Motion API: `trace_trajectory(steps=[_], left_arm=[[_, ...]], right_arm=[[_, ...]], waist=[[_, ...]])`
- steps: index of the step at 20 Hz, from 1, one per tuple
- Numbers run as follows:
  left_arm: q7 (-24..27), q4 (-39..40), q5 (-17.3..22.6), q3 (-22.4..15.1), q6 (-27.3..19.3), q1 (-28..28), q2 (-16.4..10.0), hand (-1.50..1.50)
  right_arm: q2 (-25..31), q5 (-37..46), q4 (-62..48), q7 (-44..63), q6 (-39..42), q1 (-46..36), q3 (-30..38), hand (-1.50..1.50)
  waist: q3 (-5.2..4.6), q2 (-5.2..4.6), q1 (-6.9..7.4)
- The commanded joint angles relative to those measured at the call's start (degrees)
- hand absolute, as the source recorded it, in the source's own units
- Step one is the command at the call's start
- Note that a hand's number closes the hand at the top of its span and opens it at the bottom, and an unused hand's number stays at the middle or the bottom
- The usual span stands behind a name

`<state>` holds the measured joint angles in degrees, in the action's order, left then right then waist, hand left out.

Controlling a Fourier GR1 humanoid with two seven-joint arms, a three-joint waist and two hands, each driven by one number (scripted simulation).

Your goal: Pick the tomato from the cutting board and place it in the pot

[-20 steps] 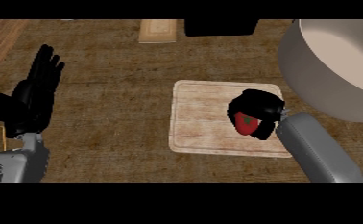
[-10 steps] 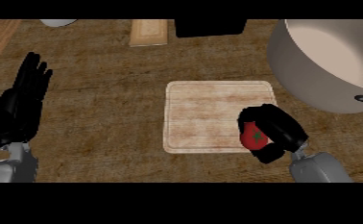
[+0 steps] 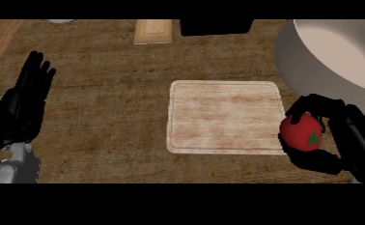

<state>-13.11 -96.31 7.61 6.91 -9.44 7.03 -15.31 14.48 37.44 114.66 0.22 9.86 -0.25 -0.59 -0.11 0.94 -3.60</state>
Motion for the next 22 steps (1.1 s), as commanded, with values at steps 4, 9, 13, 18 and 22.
trace_trajectory(steps=[4, 9, 13, 18, 22], left_arm=[[-0.49, 2.89, -0.46, -0.58, 0.92, 4.99, 0.08, 0.00], [1.16, 4.07, -1.94, -1.55, 0.31, 5.15, 2.22, 0.00], [1.67, 4.35, -1.77, -0.83, 1.24, 5.35, 2.06, 0.00], [0.78, 3.73, -2.82, -2.34, 0.20, 5.32, 4.11, 0.00], [1.71, 3.45, -2.96, -1.88, 1.73, 3.69, 2.93, 0.00]], right_arm=[[4.38, -10.89, 11.42, 9.36, 4.69, -0.37, 17.25, 1.50], [6.26, -17.50, -1.54, 6.61, 4.74, -5.91, 24.41, 1.50], [11.62, -17.46, -10.56, 7.93, 4.94, -14.22, 27.01, 1.50], [12.87, -14.29, -27.10, 0.58, 0.64, -20.17, 25.76, 1.50], [16.07, -12.67, -37.13, -8.90, -2.60, -21.97, 28.03, 1.50]], waist=[[0.09, -0.86, 2.70], [0.12, -0.98, 3.44], [0.11, -1.00, 3.84], [0.13, -1.11, 4.14], [0.16, -1.24, 4.44]])
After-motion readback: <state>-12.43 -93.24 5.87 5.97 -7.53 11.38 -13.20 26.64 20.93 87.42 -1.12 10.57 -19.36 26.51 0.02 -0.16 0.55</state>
